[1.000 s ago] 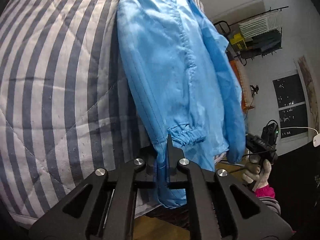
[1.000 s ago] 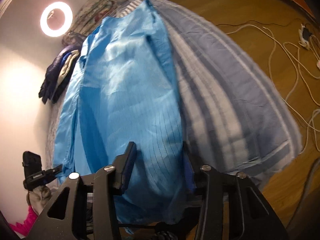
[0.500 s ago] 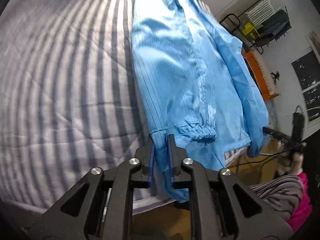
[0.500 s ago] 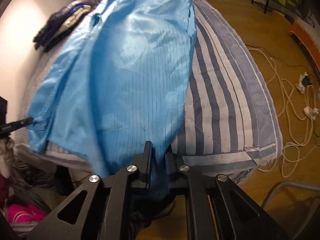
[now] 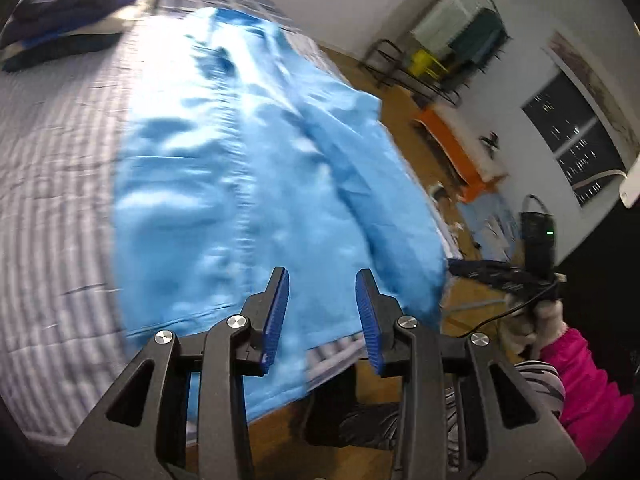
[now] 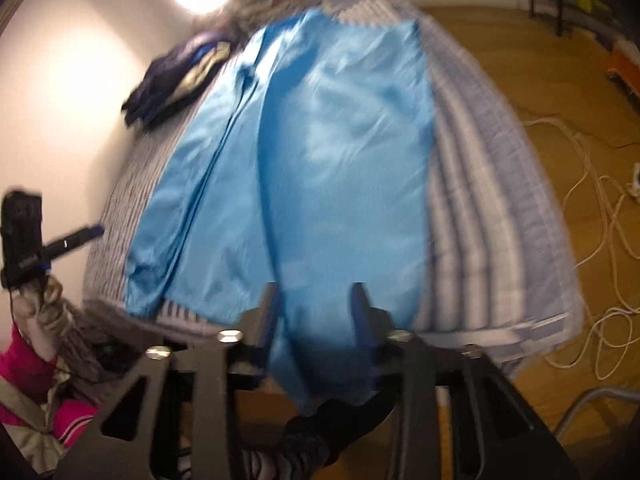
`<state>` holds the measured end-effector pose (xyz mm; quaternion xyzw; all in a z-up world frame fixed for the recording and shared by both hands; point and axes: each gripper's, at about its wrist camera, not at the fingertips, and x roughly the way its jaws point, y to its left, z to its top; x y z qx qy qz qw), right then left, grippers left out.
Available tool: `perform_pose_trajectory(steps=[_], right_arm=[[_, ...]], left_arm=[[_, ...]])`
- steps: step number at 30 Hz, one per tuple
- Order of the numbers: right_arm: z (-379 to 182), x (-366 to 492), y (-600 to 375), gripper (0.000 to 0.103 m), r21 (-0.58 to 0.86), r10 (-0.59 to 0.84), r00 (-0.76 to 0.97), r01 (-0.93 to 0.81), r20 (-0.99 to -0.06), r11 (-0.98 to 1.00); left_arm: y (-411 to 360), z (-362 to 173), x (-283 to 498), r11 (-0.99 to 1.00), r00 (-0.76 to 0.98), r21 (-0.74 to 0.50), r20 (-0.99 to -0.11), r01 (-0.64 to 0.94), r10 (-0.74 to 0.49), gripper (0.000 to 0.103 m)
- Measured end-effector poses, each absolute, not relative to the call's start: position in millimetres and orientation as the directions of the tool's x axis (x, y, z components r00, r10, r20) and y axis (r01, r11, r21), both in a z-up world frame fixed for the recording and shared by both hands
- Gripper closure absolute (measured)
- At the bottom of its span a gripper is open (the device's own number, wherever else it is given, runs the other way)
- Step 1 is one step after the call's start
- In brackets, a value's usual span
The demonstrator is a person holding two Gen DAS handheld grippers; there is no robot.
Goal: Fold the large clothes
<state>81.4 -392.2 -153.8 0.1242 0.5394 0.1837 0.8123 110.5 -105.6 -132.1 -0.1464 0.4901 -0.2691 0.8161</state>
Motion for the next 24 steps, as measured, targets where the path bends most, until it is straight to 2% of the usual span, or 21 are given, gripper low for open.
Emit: perform_pose_trajectory(steps=[4,8,12,15,19,24], right_arm=[[-181.5,85.7,-359.6,0.087,0.411,0.450,0.248,-0.197,-0.858,0.890],[-187.4,82.9,-320.2,0.088,0.579,0.630,0.114,-0.299,-0.768,0.759],[-177.6,71.3,-280.7,0.088,0.487,0.569,0.053,-0.457,-0.820,0.744],[-166.3,73.3,-298.8,0.088,0.518,0.601,0.080,-0.424,-0.796,0.743],[-137.8,81.8,-350.6,0.088,0.540,0.630,0.193,-0.367,-0.752,0.757],[-112.8,122.0,-402.0,0.088,0.455,0.525,0.362,-0.265,-0.770,0.850]], left_arm=[[-136.2,-145.1,117.8,0.782,0.328,-0.541,-0.712,0.310,-0.622,0.069],[-147.1,-160.4,119.3,0.771,0.295,-0.570,-0.713,0.284,-0.636,0.069],[-158.3,-176.9,118.9,0.762,0.251,-0.593,-0.721,0.260,-0.646,0.067],[-176.8,-187.4,117.1,0.746,0.215,-0.612,-0.717,0.262,-0.663,0.056],[-207.8,-200.8,117.6,0.730,0.157,-0.623,-0.721,0.282,-0.676,0.056],[-233.6,-221.3,119.0,0.747,0.117,-0.590,-0.756,0.307,-0.644,0.058]])
